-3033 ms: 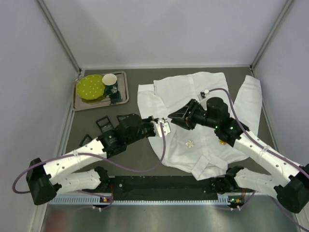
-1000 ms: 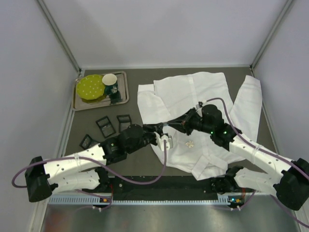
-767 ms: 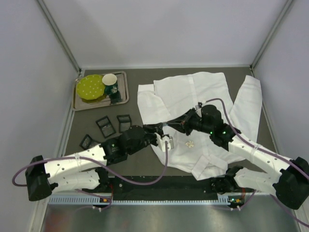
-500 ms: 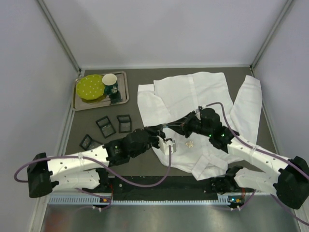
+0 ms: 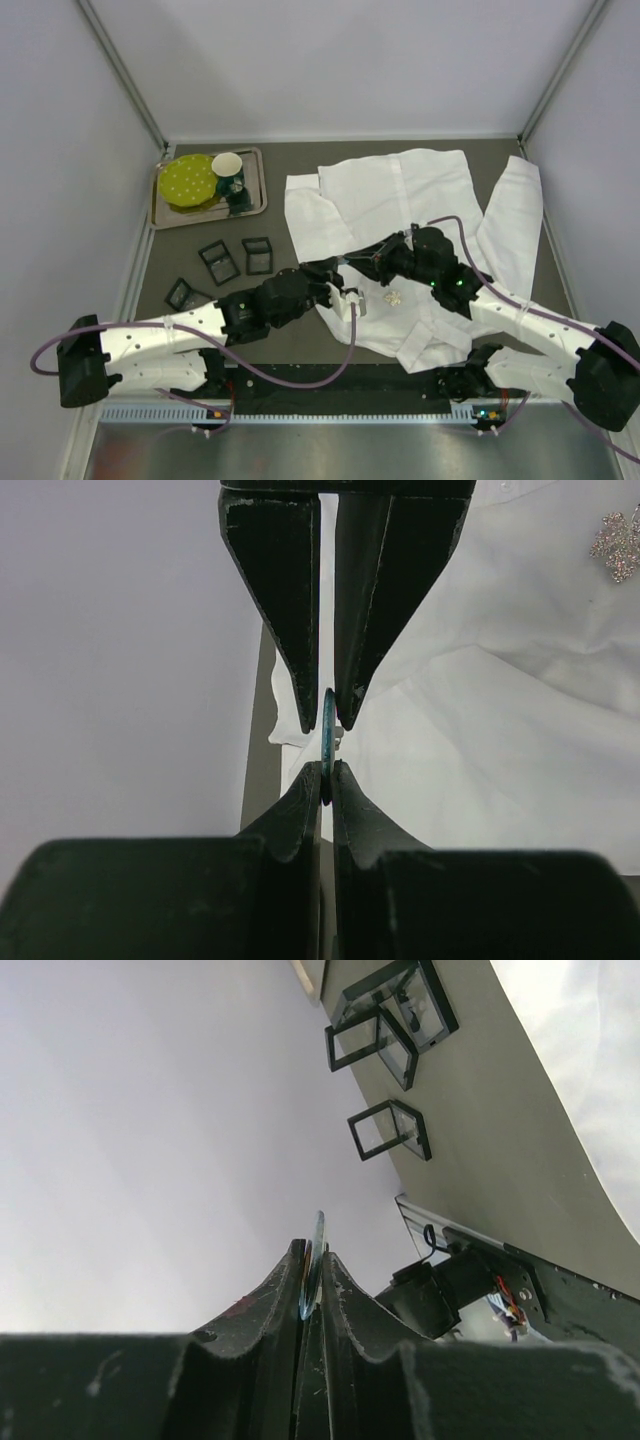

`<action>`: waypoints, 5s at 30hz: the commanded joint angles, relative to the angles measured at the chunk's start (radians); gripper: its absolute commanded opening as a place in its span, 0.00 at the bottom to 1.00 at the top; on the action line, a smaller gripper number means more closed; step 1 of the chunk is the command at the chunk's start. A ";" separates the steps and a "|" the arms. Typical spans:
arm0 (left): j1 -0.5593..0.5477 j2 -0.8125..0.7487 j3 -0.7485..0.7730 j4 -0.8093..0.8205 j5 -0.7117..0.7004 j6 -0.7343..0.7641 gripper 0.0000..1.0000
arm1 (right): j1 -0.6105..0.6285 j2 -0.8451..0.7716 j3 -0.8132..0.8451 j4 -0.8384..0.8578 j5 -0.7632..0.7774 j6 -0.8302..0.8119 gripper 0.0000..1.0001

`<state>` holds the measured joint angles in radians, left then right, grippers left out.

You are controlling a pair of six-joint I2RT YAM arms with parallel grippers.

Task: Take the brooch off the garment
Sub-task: Adjust the brooch.

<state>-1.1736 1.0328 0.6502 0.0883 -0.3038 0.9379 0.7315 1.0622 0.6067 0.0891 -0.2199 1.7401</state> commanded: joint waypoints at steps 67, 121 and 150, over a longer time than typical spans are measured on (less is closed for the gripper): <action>0.577 -0.189 -0.271 0.682 0.761 -2.107 0.45 | -0.115 -0.028 -0.070 0.543 -0.335 -0.705 0.00; 0.580 -0.154 -0.267 0.743 0.813 -2.160 0.19 | -0.063 0.082 -0.033 0.719 -0.351 -0.623 0.00; 0.620 -0.735 -0.276 -0.216 0.099 -2.128 0.00 | -0.144 -0.177 0.105 -0.038 0.002 -0.883 0.79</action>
<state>-0.5610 0.4465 0.3626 0.2127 0.0872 -1.1717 0.5964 0.9043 0.6636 0.1291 -0.2478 0.9310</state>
